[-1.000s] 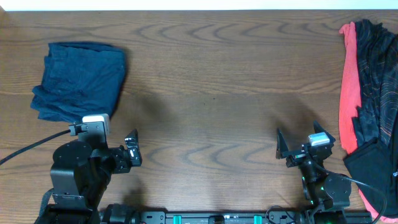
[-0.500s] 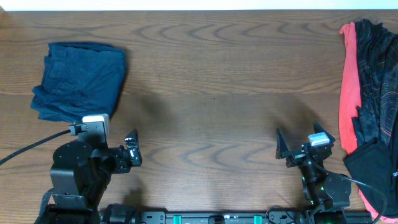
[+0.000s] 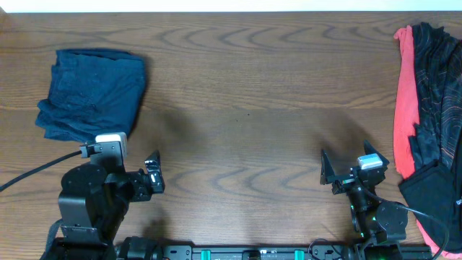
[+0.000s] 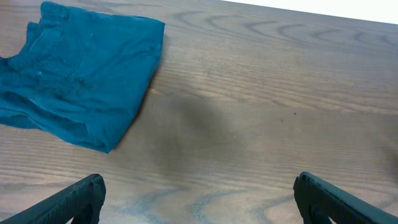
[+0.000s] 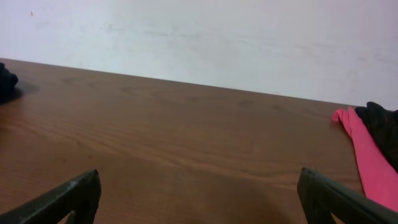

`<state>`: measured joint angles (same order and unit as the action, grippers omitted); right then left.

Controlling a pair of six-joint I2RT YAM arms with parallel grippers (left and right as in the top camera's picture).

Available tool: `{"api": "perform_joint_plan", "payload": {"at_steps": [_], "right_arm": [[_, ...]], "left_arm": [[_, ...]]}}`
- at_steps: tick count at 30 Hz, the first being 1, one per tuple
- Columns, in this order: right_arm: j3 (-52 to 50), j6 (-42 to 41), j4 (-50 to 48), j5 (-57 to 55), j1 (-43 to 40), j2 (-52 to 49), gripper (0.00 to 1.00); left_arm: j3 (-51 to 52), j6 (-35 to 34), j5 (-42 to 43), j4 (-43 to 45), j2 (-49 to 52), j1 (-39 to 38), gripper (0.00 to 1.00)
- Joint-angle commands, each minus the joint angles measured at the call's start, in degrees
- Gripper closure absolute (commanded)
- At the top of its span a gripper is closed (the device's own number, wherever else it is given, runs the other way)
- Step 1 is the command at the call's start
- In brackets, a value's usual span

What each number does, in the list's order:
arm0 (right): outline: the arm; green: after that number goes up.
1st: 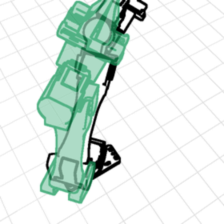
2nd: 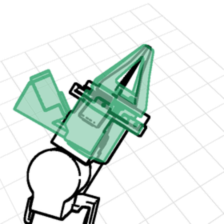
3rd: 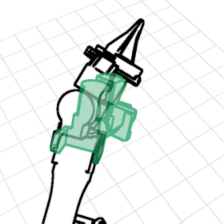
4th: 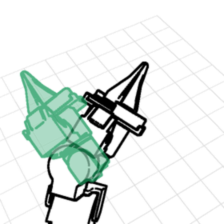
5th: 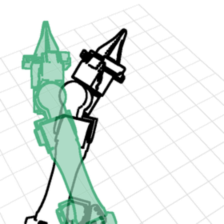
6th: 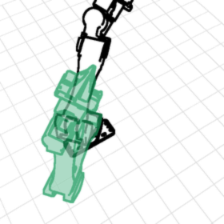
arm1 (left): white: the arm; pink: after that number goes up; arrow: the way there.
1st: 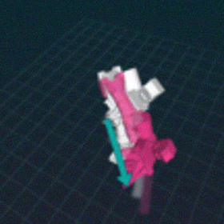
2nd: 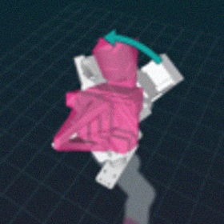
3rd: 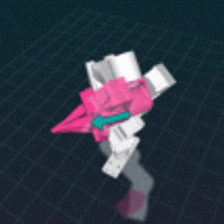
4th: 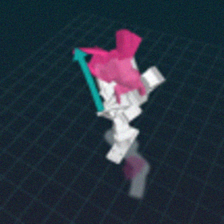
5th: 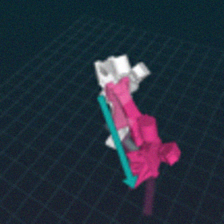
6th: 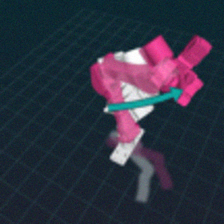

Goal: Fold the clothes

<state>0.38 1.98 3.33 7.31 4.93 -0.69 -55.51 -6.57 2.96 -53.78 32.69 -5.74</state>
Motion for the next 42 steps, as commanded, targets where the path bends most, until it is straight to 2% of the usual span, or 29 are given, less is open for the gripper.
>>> {"api": "perform_joint_plan", "payload": {"at_steps": [1,5,10,16,20,25,29,33,35,42], "right_arm": [[-0.07,0.85,0.20,0.66,-0.42,0.31,0.01],[-0.07,0.83,0.20,0.66,-0.42,0.31,0.01],[-0.07,0.83,0.20,0.66,-0.42,0.31,0.01],[-0.07,0.85,0.20,0.66,-0.42,0.31,0.01],[-0.07,0.85,0.20,0.66,-0.42,0.31,0.01],[-0.07,0.85,0.20,0.63,-0.42,0.31,0.01],[-0.07,0.83,0.20,0.66,-0.42,0.31,0.01],[-0.07,0.83,0.20,0.66,-0.42,0.31,0.01],[-0.07,0.85,0.20,0.63,-0.42,0.31,0.01],[-0.07,0.83,0.20,0.66,-0.42,0.31,0.01]], "left_arm": [[0.90,0.72,-0.94,-0.17,-2.03,-0.11,0.02],[4.48,2.51,-2.80,-0.13,-6.51,-0.07,0.02],[15.72,2.45,-2.78,2.01,-16.22,-0.07,0.02],[32.35,2.45,-2.34,14.69,-28.04,-0.07,0.02],[41.20,2.47,-2.34,25.38,-32.15,-0.07,0.02],[50.40,2.49,-2.38,44.19,-32.59,-0.07,0.02],[55.43,2.75,-2.49,54.36,-32.59,0.31,0.02],[55.28,7.26,-2.10,53.09,-32.59,0.57,0.02],[55.28,6.80,-2.14,49.18,-32.59,0.57,0.02],[55.28,4.98,-2.12,49.77,-32.59,0.57,0.02]]}}
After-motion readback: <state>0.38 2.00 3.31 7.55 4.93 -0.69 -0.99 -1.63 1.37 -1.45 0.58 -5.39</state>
